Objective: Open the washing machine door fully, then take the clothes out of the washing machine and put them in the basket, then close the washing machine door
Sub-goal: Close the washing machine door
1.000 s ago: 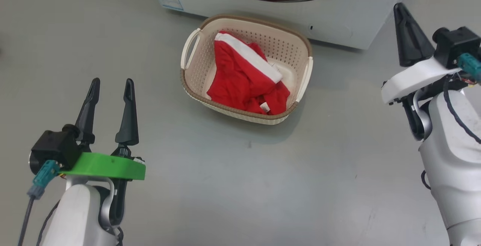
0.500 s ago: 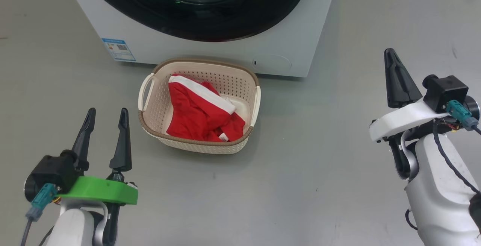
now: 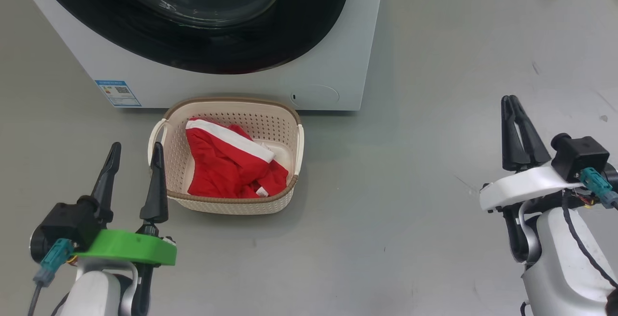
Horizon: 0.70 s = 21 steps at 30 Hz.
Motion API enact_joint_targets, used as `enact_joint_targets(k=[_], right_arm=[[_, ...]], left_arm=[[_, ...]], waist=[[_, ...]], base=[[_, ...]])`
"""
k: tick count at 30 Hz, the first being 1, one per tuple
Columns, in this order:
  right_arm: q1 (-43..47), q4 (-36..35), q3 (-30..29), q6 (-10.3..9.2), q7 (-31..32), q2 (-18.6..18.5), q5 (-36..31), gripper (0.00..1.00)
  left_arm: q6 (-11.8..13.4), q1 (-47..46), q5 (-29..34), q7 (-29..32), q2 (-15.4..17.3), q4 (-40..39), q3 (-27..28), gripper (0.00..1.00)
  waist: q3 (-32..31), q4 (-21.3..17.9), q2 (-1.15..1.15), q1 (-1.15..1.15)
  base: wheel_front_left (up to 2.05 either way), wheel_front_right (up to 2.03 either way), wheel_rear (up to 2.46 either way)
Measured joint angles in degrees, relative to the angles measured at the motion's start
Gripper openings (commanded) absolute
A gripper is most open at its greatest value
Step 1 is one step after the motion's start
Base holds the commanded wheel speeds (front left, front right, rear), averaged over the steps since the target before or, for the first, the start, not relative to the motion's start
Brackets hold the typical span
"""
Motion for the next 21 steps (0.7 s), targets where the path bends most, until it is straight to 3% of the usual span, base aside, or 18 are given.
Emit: enact_joint_targets(k=[1, 2, 21], right_arm=[[0.4, -0.6, -0.4, -0.05, 0.0, 0.0, 0.0, 0.66], [0.7, -1.2, -0.7, -0.14, 0.0, 0.0, 0.0, 1.0], [5.0, -5.9, -1.5, -0.48, -0.2, 0.8, -0.5, 1.0]], left_arm=[[0.0, 0.0, 0.0, 0.0, 0.0, 0.0, -0.1, 1.0], [0.0, 0.0, 0.0, 0.0, 0.0, 0.0, 0.0, 1.0], [0.0, 0.1, 0.1, 0.0, -0.2, 0.4, -0.2, 1.0]], waist=[[-0.1, -0.1, 0.0, 0.0], [-0.1, -0.2, 0.0, 0.0], [-0.6, -0.4, 0.0, 0.0]], base=[[0.0, 0.0, 0.0], [0.0, 0.0, 0.0], [0.0, 0.0, 0.0]])
